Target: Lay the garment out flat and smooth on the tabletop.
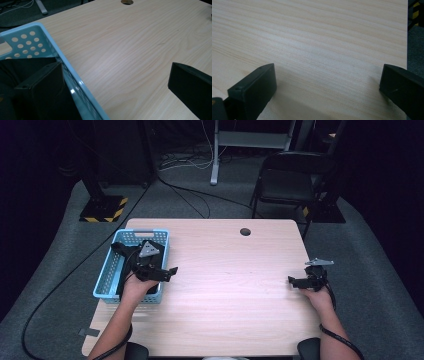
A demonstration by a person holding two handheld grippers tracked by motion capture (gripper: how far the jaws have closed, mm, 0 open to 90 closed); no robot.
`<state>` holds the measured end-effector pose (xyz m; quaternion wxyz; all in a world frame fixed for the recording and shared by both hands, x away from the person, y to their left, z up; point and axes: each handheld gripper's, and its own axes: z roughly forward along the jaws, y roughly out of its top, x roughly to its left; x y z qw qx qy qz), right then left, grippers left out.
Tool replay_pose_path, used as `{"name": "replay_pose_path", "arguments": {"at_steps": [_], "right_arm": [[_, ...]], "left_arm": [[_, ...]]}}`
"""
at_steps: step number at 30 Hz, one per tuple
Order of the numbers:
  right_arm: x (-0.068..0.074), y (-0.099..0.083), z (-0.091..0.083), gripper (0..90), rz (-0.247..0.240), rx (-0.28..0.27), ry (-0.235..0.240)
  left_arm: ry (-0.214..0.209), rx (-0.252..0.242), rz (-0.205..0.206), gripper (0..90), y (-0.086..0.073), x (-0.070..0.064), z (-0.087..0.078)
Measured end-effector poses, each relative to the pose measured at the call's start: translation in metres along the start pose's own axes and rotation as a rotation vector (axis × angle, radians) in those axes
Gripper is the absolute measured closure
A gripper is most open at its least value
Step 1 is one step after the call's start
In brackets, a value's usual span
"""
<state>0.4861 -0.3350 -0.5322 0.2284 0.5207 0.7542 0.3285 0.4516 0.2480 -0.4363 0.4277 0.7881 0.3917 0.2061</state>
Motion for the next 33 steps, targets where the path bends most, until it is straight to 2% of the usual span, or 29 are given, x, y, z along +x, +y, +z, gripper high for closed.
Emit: {"name": "replay_pose_path", "arguments": {"at_steps": [5,14,23,27,30,33], "right_arm": [[0.0,0.0,0.0,0.0,0.0,0.0,0.0],[0.0,0.0,0.0,0.0,-0.002,0.0,0.0],[0.0,0.0,0.0,0.0,0.0,0.0,0.0],[0.0,0.0,0.0,0.0,-0.001,0.0,0.0],[0.0,0.0,0.0,0.0,-0.001,0.0,-0.001],[0.0,-0.001,-0.001,0.0,-0.001,0.0,-0.001]], "left_arm": [[0.025,-0.009,-0.019,0.0,-0.002,0.006,-0.003],[0.046,0.003,-0.04,0.0,-0.007,0.017,-0.006],[0.085,0.013,-0.065,0.0,-0.011,0.03,-0.012],[0.094,0.017,-0.095,0.0,-0.013,0.04,-0.016],[0.107,0.003,-0.141,0.0,-0.015,0.049,-0.019],[0.122,0.015,-0.172,0.0,-0.016,0.058,-0.019]]}}
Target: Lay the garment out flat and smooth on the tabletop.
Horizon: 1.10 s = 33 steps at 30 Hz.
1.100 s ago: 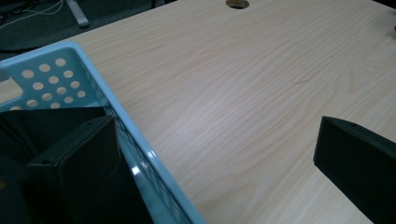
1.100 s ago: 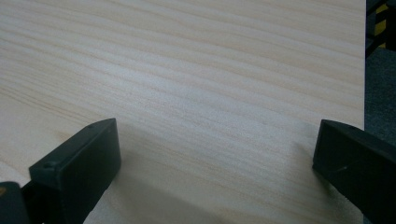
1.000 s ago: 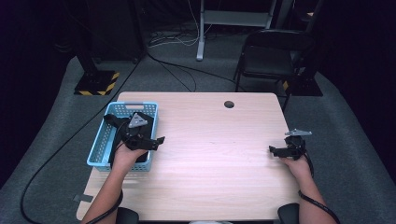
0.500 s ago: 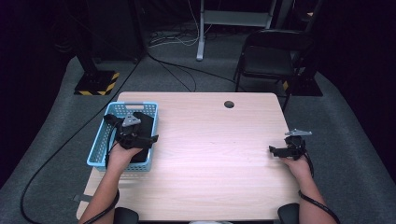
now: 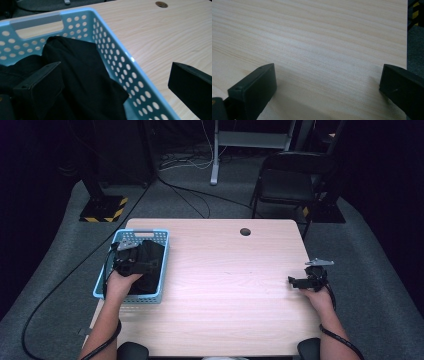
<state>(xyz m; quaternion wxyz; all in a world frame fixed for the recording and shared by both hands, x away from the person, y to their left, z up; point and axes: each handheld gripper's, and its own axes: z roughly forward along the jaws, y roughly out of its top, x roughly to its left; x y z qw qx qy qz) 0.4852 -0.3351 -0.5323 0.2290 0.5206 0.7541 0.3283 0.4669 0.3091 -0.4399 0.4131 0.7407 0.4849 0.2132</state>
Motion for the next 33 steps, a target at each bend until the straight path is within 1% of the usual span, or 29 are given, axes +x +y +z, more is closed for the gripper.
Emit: {"name": "replay_pose_path", "arguments": {"at_steps": [5,14,16,19,22,27,30,33], "right_arm": [[0.0,0.0,0.0,0.0,0.002,0.0,0.0],[0.0,-0.001,-0.001,0.0,0.002,0.0,-0.001],[0.0,-0.001,-0.001,0.0,0.001,0.0,-0.001],[0.0,-0.001,-0.001,0.0,0.003,0.0,-0.001],[0.0,-0.001,-0.001,0.0,0.003,-0.001,-0.001],[0.0,-0.001,-0.001,0.0,0.003,-0.001,-0.001],[0.0,-0.001,-0.001,0.0,0.003,-0.001,-0.001],[0.0,-0.001,-0.001,0.0,0.003,-0.001,-0.001]], "left_arm": [[0.042,0.018,-0.015,0.0,-0.002,0.013,0.001],[0.09,0.045,-0.063,0.0,-0.004,0.029,0.002],[0.089,0.052,-0.073,0.0,-0.004,0.032,0.002],[0.09,0.061,-0.082,0.0,-0.003,0.034,0.004],[0.083,0.059,-0.102,0.0,-0.002,0.034,0.006],[0.085,0.077,-0.11,0.0,-0.001,0.033,0.012],[0.095,0.086,-0.107,0.0,0.001,0.032,0.016],[0.106,0.094,-0.115,0.0,0.001,0.031,0.02]]}}
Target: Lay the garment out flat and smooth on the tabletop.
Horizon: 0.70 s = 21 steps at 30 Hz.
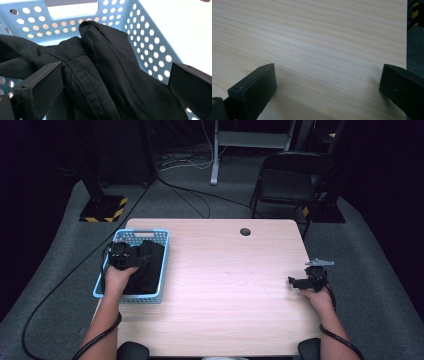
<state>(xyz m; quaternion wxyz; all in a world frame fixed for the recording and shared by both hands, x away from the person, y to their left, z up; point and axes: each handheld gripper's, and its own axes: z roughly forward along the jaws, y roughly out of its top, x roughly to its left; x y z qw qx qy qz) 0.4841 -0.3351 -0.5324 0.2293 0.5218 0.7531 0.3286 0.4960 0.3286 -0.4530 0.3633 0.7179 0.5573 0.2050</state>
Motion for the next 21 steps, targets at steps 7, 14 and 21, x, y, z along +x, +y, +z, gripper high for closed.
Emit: {"name": "replay_pose_path", "arguments": {"at_steps": [7,14,21], "right_arm": [[0.0,0.0,0.0,0.0,0.0,0.0,0.0],[0.0,0.0,0.0,0.0,0.0,0.0,0.001],[0.0,0.0,0.0,0.0,0.0,0.0,0.001]], "left_arm": [[0.036,0.026,0.002,0.0,-0.002,0.0,0.008],[0.05,0.064,-0.026,0.0,-0.007,0.006,0.013],[0.036,0.095,-0.068,0.0,-0.014,0.014,0.02]]}}
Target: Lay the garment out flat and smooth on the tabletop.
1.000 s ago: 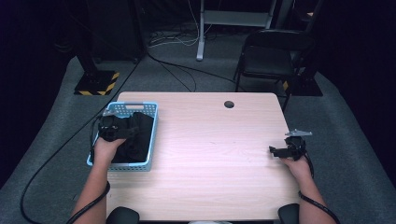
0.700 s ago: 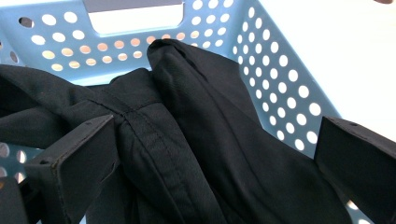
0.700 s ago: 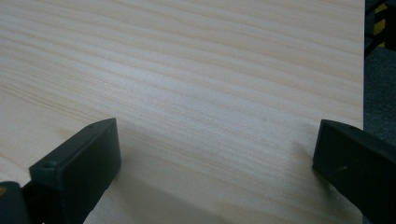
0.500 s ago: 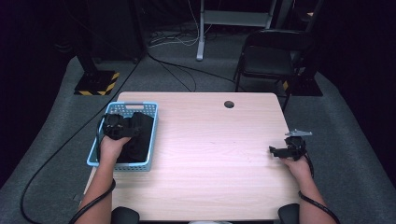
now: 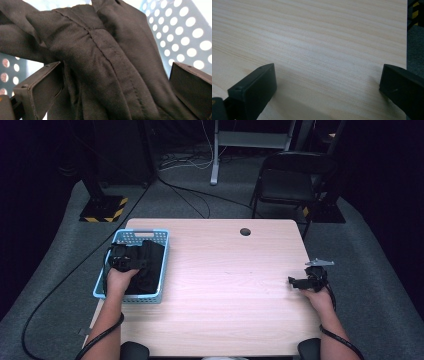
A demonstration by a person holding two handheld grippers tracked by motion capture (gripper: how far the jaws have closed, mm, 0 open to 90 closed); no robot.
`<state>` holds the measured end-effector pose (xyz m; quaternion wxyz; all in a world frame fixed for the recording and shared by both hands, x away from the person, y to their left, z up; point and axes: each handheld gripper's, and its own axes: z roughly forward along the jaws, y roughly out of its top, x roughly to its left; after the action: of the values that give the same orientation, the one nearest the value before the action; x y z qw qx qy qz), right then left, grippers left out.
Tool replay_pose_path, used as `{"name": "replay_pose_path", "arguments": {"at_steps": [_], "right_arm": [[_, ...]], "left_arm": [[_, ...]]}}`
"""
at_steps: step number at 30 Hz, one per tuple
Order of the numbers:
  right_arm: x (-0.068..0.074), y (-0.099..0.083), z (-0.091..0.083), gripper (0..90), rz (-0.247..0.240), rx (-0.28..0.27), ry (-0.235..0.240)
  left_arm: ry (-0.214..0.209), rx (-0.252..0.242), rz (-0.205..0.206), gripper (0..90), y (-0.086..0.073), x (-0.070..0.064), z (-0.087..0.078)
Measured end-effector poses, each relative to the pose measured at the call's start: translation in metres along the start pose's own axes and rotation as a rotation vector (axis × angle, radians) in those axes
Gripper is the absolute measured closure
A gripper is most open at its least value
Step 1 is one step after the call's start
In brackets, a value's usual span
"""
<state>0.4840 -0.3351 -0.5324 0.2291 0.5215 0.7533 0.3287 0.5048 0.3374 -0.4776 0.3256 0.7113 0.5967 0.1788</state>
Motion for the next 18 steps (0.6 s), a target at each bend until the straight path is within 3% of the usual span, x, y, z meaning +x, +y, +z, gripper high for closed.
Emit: {"name": "replay_pose_path", "arguments": {"at_steps": [8,18], "right_arm": [[0.0,0.0,0.0,0.0,0.0,0.0,0.0],[0.0,0.0,0.0,0.0,0.0,0.0,0.001]], "left_arm": [[-0.008,0.022,-0.02,0.0,0.0,0.003,0.008],[0.008,0.07,0.017,0.0,0.005,-0.006,0.021]]}}
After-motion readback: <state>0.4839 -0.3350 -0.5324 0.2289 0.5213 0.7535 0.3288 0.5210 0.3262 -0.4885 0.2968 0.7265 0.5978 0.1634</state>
